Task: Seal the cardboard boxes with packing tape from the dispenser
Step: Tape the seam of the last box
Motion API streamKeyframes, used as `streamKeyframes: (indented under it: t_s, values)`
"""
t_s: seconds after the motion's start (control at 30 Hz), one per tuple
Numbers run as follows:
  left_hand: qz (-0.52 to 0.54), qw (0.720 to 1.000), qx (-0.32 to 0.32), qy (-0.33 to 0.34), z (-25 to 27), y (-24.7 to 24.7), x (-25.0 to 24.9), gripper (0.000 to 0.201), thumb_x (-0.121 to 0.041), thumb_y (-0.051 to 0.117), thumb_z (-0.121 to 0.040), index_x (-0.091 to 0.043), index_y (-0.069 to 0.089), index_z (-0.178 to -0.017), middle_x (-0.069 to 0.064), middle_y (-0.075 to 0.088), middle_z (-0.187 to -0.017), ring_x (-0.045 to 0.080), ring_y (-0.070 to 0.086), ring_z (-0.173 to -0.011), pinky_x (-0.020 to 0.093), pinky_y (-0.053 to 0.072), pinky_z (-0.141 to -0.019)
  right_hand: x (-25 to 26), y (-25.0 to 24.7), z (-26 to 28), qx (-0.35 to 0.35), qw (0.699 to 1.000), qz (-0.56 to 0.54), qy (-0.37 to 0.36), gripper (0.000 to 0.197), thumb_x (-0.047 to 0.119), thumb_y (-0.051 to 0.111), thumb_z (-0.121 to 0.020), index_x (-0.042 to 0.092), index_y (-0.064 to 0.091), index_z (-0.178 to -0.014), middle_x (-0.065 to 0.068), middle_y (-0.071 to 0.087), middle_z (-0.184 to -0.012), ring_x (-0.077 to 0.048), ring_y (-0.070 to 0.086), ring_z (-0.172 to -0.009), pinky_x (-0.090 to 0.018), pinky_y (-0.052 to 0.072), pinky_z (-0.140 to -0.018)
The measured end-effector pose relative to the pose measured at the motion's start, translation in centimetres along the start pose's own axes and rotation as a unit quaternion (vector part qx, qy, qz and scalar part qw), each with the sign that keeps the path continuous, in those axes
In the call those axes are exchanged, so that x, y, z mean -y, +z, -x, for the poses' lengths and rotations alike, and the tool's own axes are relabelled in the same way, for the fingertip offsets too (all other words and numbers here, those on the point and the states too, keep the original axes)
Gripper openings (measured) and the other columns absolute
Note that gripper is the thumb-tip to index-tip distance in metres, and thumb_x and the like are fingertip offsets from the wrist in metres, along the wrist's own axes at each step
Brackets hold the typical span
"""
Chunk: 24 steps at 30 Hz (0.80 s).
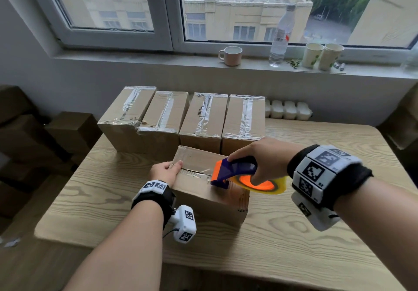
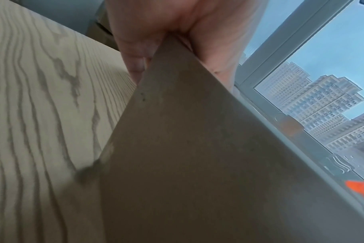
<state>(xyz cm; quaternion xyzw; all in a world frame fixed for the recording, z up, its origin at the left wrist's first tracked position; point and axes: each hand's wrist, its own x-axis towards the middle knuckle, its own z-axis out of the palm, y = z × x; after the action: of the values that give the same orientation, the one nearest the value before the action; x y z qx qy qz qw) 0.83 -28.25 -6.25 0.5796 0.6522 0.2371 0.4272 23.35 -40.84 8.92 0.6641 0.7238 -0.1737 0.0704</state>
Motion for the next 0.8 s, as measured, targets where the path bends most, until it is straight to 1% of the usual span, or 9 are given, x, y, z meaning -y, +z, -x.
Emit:
streamKeyframes:
  t_s: [0.1, 0.2, 0.27, 0.37, 0.47, 0.53, 0.6, 0.67, 0.8]
  values:
    - [-0.021, 1.000, -0.015, -0.011, -0.8, -1.4, 0.3, 0.028, -0.030, 0.065, -0.089, -0.004, 0.074, -0.097, 0.009, 0.066, -0.080, 0.023, 0.058, -0.078, 0.025, 0.041, -0.070, 1.2, 0.1, -0.5, -0.008, 1.000, -0.006, -0.005, 0.069, 0.033, 0.070, -0.075, 0.050, 0.043, -0.136, 0.015, 0.059, -0.106, -0.013, 0.049, -0.087, -0.027, 0.043, -0.072]
    - [-0.167, 0.982, -0.094, 0.006, -1.8, -2.9, -0.1, 0.024, -0.035, 0.069, -0.083, -0.023, 0.072, -0.104, 0.009, 0.067, -0.108, 0.029, 0.057, -0.104, 0.036, 0.045, -0.092, 3.1, 0.4, -1.5, -0.027, 0.999, 0.001, -0.025, 0.066, 0.034, 0.069, -0.076, 0.047, 0.044, -0.136, 0.014, 0.058, -0.104, -0.013, 0.044, -0.087, -0.026, 0.038, -0.072]
    - [-0.229, 0.960, -0.152, 0.049, -1.4, -2.9, -2.1, 0.027, -0.030, 0.075, -0.078, -0.025, 0.067, -0.104, 0.009, 0.056, -0.118, 0.029, 0.049, -0.113, 0.037, 0.040, -0.096, 4.0, 0.3, -2.2, -0.028, 0.999, 0.014, -0.034, 0.063, 0.033, 0.069, -0.075, 0.045, 0.048, -0.133, 0.013, 0.062, -0.108, -0.014, 0.047, -0.088, -0.028, 0.043, -0.073]
    - [-0.225, 0.964, -0.070, 0.124, -0.3, -1.0, -4.4, 0.020, -0.029, 0.078, -0.073, -0.024, 0.060, -0.079, 0.000, 0.060, -0.094, 0.022, 0.059, -0.097, 0.027, 0.044, -0.079, 4.1, 0.1, -2.6, -0.020, 0.999, 0.017, -0.026, 0.061, 0.032, 0.068, -0.074, 0.045, 0.050, -0.131, 0.011, 0.064, -0.111, -0.014, 0.048, -0.087, -0.027, 0.043, -0.073]
    - [-0.246, 0.963, -0.008, 0.106, 0.7, 0.5, -3.0, 0.024, -0.045, 0.076, -0.070, -0.027, 0.061, -0.068, -0.010, 0.061, -0.082, 0.016, 0.059, -0.095, 0.029, 0.044, -0.083, 3.7, 0.2, -2.4, -0.022, 1.000, 0.009, -0.015, 0.067, 0.033, 0.069, -0.075, 0.047, 0.046, -0.136, 0.011, 0.063, -0.113, -0.013, 0.045, -0.086, -0.026, 0.038, -0.072]
    - [-0.260, 0.956, -0.047, 0.130, 1.1, 0.6, -2.1, 0.029, -0.052, 0.075, -0.069, -0.029, 0.061, -0.082, -0.006, 0.055, -0.098, 0.019, 0.049, -0.105, 0.033, 0.036, -0.092, 3.7, 0.3, -2.4, -0.027, 0.999, 0.010, -0.017, 0.067, 0.034, 0.069, -0.075, 0.047, 0.045, -0.136, 0.011, 0.063, -0.112, -0.012, 0.045, -0.085, -0.025, 0.037, -0.071]
    - [-0.281, 0.945, -0.068, 0.154, 1.3, 0.6, -1.4, 0.053, -0.056, 0.071, -0.071, -0.032, 0.054, -0.115, 0.001, 0.042, -0.128, 0.023, 0.036, -0.125, 0.037, 0.028, -0.103, 3.7, 0.3, -2.5, -0.029, 0.999, 0.009, -0.024, 0.066, 0.034, 0.069, -0.075, 0.047, 0.046, -0.135, 0.013, 0.062, -0.109, -0.012, 0.045, -0.085, -0.025, 0.037, -0.070]
    - [-0.337, 0.925, -0.019, 0.177, 1.2, 0.7, -1.1, 0.072, -0.059, 0.057, -0.082, -0.041, 0.025, -0.145, 0.003, 0.009, -0.156, 0.023, 0.006, -0.145, 0.046, 0.011, -0.115, 3.6, 0.3, -2.7, -0.027, 0.999, 0.005, -0.030, 0.065, 0.035, 0.069, -0.074, 0.046, 0.047, -0.135, 0.014, 0.063, -0.109, -0.011, 0.046, -0.085, -0.026, 0.039, -0.070]
    - [-0.433, 0.883, 0.067, 0.168, 0.8, 0.9, -1.2, 0.063, -0.063, 0.027, -0.093, -0.050, -0.003, -0.148, -0.001, -0.017, -0.159, 0.021, -0.020, -0.145, 0.056, -0.009, -0.115, 3.3, 0.3, -3.1, -0.016, 0.999, -0.012, -0.037, 0.064, 0.050, 0.068, -0.074, 0.044, 0.048, -0.134, 0.013, 0.060, -0.106, -0.012, 0.049, -0.087, -0.026, 0.040, -0.072]
